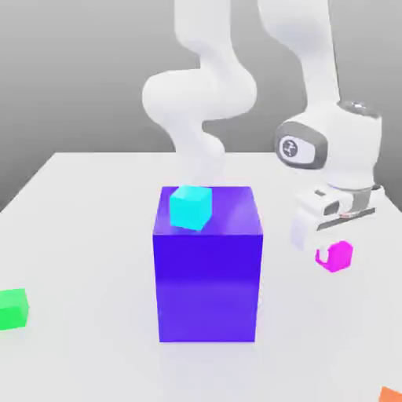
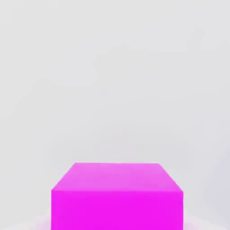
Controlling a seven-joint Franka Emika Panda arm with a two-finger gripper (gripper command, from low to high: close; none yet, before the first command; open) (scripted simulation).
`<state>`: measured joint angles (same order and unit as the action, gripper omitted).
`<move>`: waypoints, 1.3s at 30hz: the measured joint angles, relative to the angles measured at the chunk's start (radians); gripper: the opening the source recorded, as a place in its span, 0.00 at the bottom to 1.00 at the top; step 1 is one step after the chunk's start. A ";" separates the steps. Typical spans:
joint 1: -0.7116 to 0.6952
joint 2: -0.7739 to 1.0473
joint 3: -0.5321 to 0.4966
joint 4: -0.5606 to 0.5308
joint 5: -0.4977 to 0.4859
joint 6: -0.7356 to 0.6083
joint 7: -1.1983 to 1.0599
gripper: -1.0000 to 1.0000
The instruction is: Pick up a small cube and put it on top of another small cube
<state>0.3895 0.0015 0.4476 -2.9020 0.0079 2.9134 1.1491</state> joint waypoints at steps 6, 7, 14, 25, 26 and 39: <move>0.008 0.003 -0.057 0.079 0.145 -0.095 -0.123 0.00; -0.001 0.014 -0.075 0.109 0.166 -0.118 -0.140 0.00; -0.182 0.109 -0.171 0.316 0.232 -0.278 -0.202 0.00; -0.422 0.136 -0.461 0.403 0.189 -0.331 0.026 0.00; -0.448 0.135 -0.486 0.405 0.183 -0.331 0.052 0.00; -0.731 0.133 -0.866 0.430 0.112 -0.330 0.397 0.00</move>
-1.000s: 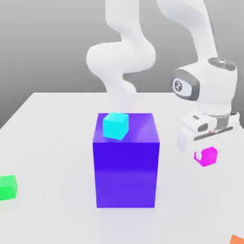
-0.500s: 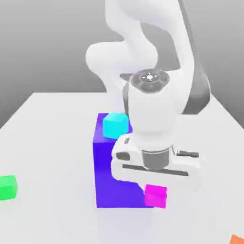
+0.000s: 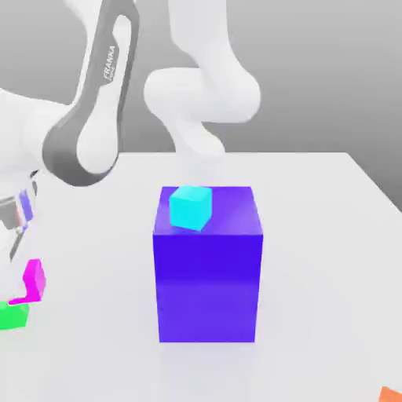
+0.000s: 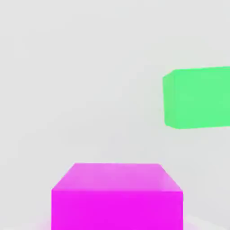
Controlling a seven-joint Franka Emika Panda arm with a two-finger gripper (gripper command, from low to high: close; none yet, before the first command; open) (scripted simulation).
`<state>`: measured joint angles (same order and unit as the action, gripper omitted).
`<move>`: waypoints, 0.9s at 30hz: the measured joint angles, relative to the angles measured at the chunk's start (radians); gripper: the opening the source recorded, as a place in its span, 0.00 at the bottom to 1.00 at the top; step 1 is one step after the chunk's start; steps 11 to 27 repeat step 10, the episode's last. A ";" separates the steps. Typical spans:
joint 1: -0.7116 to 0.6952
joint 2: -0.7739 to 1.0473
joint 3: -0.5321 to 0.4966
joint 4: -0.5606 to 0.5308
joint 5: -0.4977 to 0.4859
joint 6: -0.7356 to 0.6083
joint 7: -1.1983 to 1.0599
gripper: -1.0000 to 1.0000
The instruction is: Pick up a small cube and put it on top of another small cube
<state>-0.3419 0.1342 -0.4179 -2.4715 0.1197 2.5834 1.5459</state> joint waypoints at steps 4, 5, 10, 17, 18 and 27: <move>-0.046 0.095 0.016 -0.006 0.085 0.099 -0.030 0.00; -0.066 0.130 0.040 -0.004 0.115 0.129 -0.051 0.00; -0.080 0.159 0.059 -0.001 0.141 0.154 -0.069 1.00; -0.080 0.159 0.059 -0.001 0.141 0.154 -0.069 1.00; -0.080 0.159 0.059 -0.001 0.141 0.154 -0.069 1.00; -0.080 0.159 0.059 -0.001 0.141 0.154 -0.069 1.00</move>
